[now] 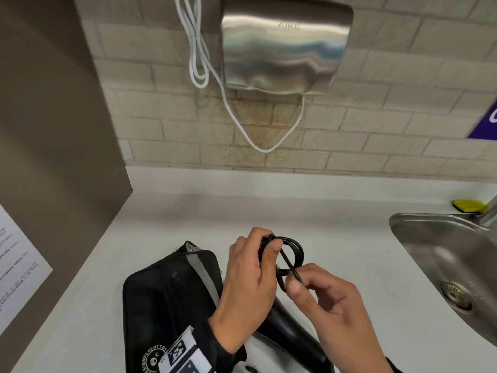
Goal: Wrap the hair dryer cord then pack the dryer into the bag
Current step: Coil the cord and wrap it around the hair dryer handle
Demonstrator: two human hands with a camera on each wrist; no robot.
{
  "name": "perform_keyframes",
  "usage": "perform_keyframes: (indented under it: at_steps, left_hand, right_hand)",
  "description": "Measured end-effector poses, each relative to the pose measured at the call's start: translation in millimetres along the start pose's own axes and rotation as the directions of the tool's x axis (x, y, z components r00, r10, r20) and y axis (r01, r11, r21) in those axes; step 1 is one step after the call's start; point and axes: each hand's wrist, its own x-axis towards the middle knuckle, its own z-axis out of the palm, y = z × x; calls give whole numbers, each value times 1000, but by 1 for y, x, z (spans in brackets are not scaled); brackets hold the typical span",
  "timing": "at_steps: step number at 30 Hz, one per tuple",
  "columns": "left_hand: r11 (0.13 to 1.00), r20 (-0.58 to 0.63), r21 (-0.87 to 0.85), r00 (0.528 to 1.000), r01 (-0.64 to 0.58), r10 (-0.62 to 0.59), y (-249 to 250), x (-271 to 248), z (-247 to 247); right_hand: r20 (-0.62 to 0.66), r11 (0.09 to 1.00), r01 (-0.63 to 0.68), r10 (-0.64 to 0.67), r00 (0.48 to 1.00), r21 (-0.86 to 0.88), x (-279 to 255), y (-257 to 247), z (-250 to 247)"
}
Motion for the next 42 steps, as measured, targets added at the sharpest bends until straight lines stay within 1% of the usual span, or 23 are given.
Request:
perform_keyframes:
  at_steps: [3, 5, 9, 11, 15, 18, 19, 20, 21, 22, 23, 24, 25, 28, 29, 32, 35, 36, 37, 38, 39, 40, 42]
  left_hand:
    - [1000, 15, 2, 1000, -1, 1, 1, -1, 3]
    - [1000, 15, 3, 1000, -6, 6, 1, 1, 4]
    - [1000, -16, -26, 1000, 13, -13, -2, 9, 2]
    - [999, -25, -34, 1000, 15, -16, -3, 11, -1]
    - [999, -43, -37, 999, 32, -33, -8, 14, -7]
    - [1000, -40, -15, 999, 24, -25, -9, 14, -9]
    - [999, -39, -16, 999, 29, -30, -9, 15, -8]
    - [999, -43, -15, 998, 33, -34, -9, 15, -9]
    - [999, -51, -13, 998, 33, -34, -9, 16, -9]
    - [999, -58, -13, 998, 34, -34, -10, 16, -10]
    - [999, -61, -12, 998, 35, -36, -11, 17, -10]
    - [999, -63, -14, 997, 39, -40, -12, 18, -11]
    - [999, -68, -21, 997, 46, -48, -13, 19, -12]
    - [997, -97, -51, 993, 55, -60, -17, 21, -16]
    - [997, -107, -44, 992, 57, -62, -19, 22, -18]
    - [995, -78, -52, 993, 83, -87, -21, 21, -21]
    - [995, -56, -57, 995, 85, -88, -19, 19, -21]
    - [996, -60, -46, 995, 74, -76, -18, 18, -20]
    - [997, -63, -39, 996, 60, -62, -17, 18, -19]
    - [998, -65, -33, 997, 46, -48, -17, 17, -18]
    - [999, -66, -25, 997, 34, -36, -17, 16, -17]
    - [1000, -64, -12, 998, 29, -30, -16, 15, -16]
    - [999, -51, 8, 998, 35, -34, -13, 13, -15]
  right_hand:
    - [86, 971, -83, 66, 994, 222, 2, -5, -7]
    - [68, 953, -96, 79, 995, 286, 1, -6, -9]
    - [8, 982, 35, -38, 999, 187, -6, 10, -7]
    - [-2, 989, 66, -66, 998, 129, -11, 15, -1]
    - [-104, 994, 46, -35, 994, 102, -21, 15, 6]
    - [-135, 982, -31, 57, 989, 188, -22, 5, 5]
    - [-111, 963, -70, 102, 989, 261, -22, 3, 3]
    - [-59, 920, -120, 152, 987, 372, -21, 2, -1]
    - [35, 855, -172, 178, 983, 488, -20, 2, -4]
    - [135, 778, -219, 172, 976, 589, -18, 2, -7]
    - [211, 732, -241, 134, 968, 637, -16, 2, -8]
    - [251, 742, -240, 100, 963, 625, -15, 1, -9]
    - [268, 791, -229, 86, 960, 567, -15, 4, -11]
    - [239, 918, -166, 81, 968, 360, -23, 12, -13]
    - [249, 927, -156, 71, 966, 340, -25, 11, -14]
    - [248, 882, -208, 108, 963, 423, -30, 5, -10]
    - [109, 861, -164, 127, 986, 481, -33, -1, -6]
    - [70, 842, -132, 112, 991, 524, -32, -4, -8]
    - [58, 810, -75, 51, 997, 582, -29, -6, -11]
    - [72, 754, -25, -30, 997, 657, -25, -8, -13]
    - [112, 660, -12, -110, 988, 751, -20, -10, -15]
    - [152, 562, -31, -171, 973, 827, -17, -11, -17]
    - [174, 462, -63, -202, 964, 885, -13, -15, -24]
